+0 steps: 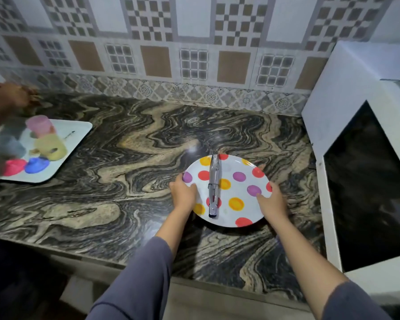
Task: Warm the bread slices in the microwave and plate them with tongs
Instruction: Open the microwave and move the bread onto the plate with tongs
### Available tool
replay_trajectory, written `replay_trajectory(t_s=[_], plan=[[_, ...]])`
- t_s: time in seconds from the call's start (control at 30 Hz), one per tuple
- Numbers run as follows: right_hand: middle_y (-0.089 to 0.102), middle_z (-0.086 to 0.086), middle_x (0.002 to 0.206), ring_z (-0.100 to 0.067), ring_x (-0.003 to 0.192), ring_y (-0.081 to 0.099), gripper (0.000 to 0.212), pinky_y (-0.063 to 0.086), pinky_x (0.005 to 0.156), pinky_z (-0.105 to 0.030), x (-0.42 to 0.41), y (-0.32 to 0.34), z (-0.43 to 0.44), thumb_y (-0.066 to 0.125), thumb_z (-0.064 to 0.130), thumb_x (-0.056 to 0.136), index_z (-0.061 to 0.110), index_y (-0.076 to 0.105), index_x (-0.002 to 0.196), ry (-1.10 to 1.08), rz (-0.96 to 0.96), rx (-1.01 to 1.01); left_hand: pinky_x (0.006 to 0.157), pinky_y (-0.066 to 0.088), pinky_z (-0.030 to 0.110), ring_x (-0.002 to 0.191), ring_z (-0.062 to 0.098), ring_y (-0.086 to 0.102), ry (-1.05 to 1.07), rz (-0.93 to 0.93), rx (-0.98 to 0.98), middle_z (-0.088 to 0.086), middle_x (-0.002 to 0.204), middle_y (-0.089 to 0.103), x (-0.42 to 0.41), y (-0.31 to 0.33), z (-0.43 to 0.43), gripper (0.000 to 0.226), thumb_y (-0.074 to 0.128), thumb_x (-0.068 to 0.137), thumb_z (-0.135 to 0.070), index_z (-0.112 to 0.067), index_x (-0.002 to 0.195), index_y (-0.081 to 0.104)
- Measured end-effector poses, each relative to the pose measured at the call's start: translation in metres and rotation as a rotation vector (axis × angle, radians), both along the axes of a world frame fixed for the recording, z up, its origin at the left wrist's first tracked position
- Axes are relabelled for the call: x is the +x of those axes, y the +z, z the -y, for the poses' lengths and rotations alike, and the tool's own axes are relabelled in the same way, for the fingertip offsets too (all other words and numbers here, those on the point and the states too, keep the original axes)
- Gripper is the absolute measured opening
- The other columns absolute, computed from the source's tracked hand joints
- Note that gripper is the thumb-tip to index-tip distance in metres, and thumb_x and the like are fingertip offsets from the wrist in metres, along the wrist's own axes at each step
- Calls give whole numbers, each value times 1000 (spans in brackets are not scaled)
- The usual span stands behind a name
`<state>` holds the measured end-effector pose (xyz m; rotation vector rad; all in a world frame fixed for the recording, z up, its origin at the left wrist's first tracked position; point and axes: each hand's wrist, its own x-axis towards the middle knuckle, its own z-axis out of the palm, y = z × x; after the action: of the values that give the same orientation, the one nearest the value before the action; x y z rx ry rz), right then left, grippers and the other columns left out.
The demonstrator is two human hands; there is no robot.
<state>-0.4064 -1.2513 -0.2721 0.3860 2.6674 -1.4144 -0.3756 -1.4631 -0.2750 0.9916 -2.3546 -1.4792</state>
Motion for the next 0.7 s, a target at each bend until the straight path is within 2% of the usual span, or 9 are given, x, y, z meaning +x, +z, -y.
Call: replay_trajectory(t_s=[0.17,0.23,0.43,0.57,0.7], plan=[[55,-10,132,-32,117,53,49,43,93,-37,27,-6,-3,51,20,91,18,38,138,-46,-29,-48,85,36,26,113,31,50,-5,-56,29,17,126,51,31,-3,-18,36,55,89,-11,-3,124,48],[53,-9,135,-32,118,52,51,44,94,-38,42,-10,-6,51,21,92,18,36,140,-33,-40,-58,83,35,23,113,29,51,-11,-105,36,13,125,54,49,-4,-20,36,55,89,-9,-4,124,48],[50,-5,139,-28,125,48,58,42,99,-37,113,-16,-25,53,19,92,19,30,145,25,-95,-175,85,37,25,105,16,50,37,-202,101,1,120,54,124,8,-39,43,55,90,-12,-12,132,44],[47,-4,142,-24,128,46,61,39,102,-35,166,-14,-42,55,17,91,18,28,146,71,-131,-255,79,34,12,103,9,46,94,-273,106,-5,112,51,185,17,-59,45,55,90,-6,-10,133,45],[49,-5,140,-24,125,48,61,41,101,-34,222,-13,-62,57,13,90,15,30,145,141,-173,-341,88,32,16,113,11,47,158,-305,97,2,127,53,249,14,-77,50,58,87,-5,-9,135,44]])
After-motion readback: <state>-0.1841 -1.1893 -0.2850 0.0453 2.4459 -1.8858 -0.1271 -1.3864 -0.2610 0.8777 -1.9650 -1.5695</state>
